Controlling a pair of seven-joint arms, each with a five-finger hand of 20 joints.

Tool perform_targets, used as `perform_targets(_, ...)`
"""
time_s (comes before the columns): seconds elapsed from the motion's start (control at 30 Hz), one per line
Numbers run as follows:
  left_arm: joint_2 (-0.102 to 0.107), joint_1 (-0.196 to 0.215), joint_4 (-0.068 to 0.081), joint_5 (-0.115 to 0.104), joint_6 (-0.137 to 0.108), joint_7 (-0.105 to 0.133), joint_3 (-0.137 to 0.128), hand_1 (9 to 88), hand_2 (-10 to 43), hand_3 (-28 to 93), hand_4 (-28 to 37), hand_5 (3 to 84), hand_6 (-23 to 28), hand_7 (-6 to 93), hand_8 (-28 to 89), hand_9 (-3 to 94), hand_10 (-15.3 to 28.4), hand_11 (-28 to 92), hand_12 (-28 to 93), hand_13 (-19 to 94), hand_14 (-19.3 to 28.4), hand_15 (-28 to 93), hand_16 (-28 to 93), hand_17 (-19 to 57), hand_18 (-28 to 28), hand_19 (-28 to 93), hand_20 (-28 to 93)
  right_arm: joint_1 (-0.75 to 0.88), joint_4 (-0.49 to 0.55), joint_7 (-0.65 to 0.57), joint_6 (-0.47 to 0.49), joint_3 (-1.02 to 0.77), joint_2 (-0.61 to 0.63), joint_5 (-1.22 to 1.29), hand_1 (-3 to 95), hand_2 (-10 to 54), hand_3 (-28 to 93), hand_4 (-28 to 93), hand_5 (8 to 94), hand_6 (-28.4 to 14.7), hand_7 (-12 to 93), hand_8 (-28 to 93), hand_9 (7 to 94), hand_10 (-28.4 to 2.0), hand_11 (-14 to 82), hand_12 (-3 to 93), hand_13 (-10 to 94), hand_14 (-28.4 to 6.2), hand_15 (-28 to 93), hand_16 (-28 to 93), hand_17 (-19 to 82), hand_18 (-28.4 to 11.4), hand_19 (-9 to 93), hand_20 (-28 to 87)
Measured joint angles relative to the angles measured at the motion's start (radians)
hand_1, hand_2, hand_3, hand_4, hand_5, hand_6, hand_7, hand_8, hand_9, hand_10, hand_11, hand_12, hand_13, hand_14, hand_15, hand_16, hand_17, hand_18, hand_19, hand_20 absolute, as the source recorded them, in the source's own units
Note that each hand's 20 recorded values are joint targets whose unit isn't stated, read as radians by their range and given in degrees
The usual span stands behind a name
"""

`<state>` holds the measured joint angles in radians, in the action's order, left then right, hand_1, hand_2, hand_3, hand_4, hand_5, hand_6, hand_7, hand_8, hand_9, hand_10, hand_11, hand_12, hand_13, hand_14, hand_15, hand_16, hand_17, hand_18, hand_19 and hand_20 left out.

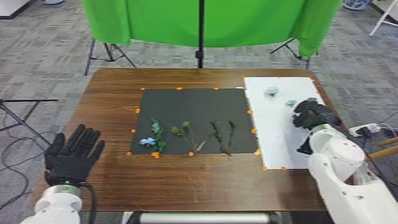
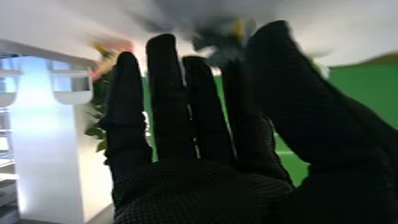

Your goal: Arrange flowers

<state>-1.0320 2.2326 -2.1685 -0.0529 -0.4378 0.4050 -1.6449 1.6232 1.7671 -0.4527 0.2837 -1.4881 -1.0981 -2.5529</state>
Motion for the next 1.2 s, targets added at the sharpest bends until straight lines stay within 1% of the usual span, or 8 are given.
perform_targets(0.03,0.000,0.000,0.000,0.003,0.004,-0.001,0.000,24.7,18.0,74,-28.3,46.4,9.1,14.9,-10,39.7,14.2,25,10,32,12.7,29,-6,-5.3,13.0,37,13,0.000,-0.006,-0.002,-0.005,0.004,0.000,-0.004,59.6,-9.5,70,-28,61.8,0.7,19,-14,64.5,-11.5,17.4,19.4,62,-6.5,29,33,30,-17.4,76,39)
perform_targets(0.1,0.000,0.000,0.000,0.006,0.009,-0.003,0.000,24.7,18.0,74,-28.3,46.4,9.1,14.8,-10,39.7,14.2,25,10,32,12.7,29,-6,-5.3,13.1,37,13,0.000,-0.012,0.000,-0.031,0.005,0.000,-0.010,64.1,-9.5,64,-28,70.2,1.6,23,-5,76.9,-9.6,7.7,32.0,68,-5.4,28,41,31,-17.6,77,42)
perform_targets(0.2,0.000,0.001,0.000,0.006,0.010,-0.003,0.000,24.7,17.9,74,-28.3,46.4,9.1,14.8,-10,39.7,14.2,24,10,32,12.7,29,-6,-5.3,13.1,37,13,0.005,-0.026,0.020,-0.096,0.009,-0.001,-0.017,65.3,-9.5,64,-28,75.7,2.2,25,-2,82.9,-8.8,6.3,34.9,71,-4.9,27,44,31,-17.7,78,43)
perform_targets(0.4,-0.001,0.003,0.000,0.005,0.010,-0.003,0.000,24.8,17.8,74,-28.3,46.4,9.0,14.9,-10,39.7,14.2,25,10,32,12.6,29,-6,-5.3,13.1,37,13,0.034,-0.037,0.080,-0.210,0.027,-0.001,-0.029,65.1,-9.5,64,-28,76.6,2.2,24,-2,83.7,-8.7,5.7,35.6,71,-4.9,26,45,30,-17.9,77,44)
perform_targets(0.77,-0.001,0.008,-0.002,0.002,0.009,-0.006,0.001,24.9,17.8,74,-28.3,46.5,9.1,14.8,-10,39.8,14.2,25,10,32,12.7,29,-6,-5.3,13.1,37,14,-0.027,0.107,0.116,-0.211,0.183,-0.007,0.088,63.4,-9.5,66,-28,74.8,1.4,22,-1,81.3,-9.1,5.1,34.0,68,-5.1,27,44,29,-17.9,76,44)
perform_targets(0.87,-0.001,0.008,-0.002,0.002,0.009,-0.006,0.003,24.9,17.9,74,-28.3,46.5,9.1,14.9,-10,39.7,14.2,25,10,32,12.7,29,-6,-5.4,13.1,37,14,-0.133,0.065,0.181,-0.201,0.283,-0.049,0.096,63.3,-9.5,66,-28,74.7,1.5,22,-1,81.4,-9.1,5.2,33.9,69,-5.1,27,44,29,-18.0,76,44)
perform_targets(1.03,0.001,0.005,-0.002,0.002,0.010,-0.006,0.019,24.9,17.9,74,-28.3,46.5,9.2,14.8,-10,39.8,14.2,25,10,32,12.7,29,-6,-5.3,13.1,37,14,-0.317,-0.101,0.319,-0.170,0.425,-0.182,0.056,63.3,-9.5,66,-28,75.2,1.6,22,-1,81.8,-9.3,5.6,34.1,69,-5.2,27,44,29,-18.2,76,44)
perform_targets(1.2,0.012,-0.012,0.003,-0.002,0.010,-0.005,0.044,24.8,18.0,74,-28.3,46.6,9.1,14.9,-10,39.8,14.3,25,10,32,12.7,29,-6,-5.3,13.1,37,14,-0.429,-0.239,0.354,-0.101,0.514,-0.326,-0.033,63.3,-9.5,67,-28,75.4,1.6,22,-1,82.0,-9.3,5.6,34.3,69,-5.3,27,44,29,-18.3,76,44)
